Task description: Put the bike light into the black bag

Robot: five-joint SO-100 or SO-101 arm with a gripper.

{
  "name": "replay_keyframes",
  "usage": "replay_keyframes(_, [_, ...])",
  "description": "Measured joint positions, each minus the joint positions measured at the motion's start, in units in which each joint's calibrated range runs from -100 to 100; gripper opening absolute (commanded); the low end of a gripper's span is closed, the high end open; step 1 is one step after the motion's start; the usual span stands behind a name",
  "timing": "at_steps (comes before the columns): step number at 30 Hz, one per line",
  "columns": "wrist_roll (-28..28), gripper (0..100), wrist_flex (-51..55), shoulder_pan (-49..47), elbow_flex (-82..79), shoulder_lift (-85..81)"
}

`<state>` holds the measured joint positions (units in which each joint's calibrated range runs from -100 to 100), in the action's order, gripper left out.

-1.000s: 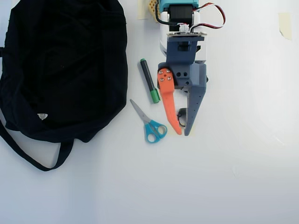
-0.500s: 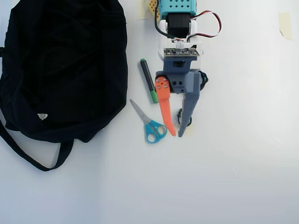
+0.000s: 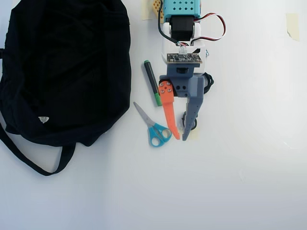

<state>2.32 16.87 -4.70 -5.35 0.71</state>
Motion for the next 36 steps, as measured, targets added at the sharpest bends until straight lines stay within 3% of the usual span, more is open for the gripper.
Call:
replay_keyframes(12, [-2.7, 2, 4.6, -0.7, 0.0, 0.0])
replay_keyframes(25, [-3.9, 2, 44.5, -6.0, 10.4, 0.0])
replay_keyframes(36, [-4.0, 2, 56.7, -10.4, 12.0, 1.4])
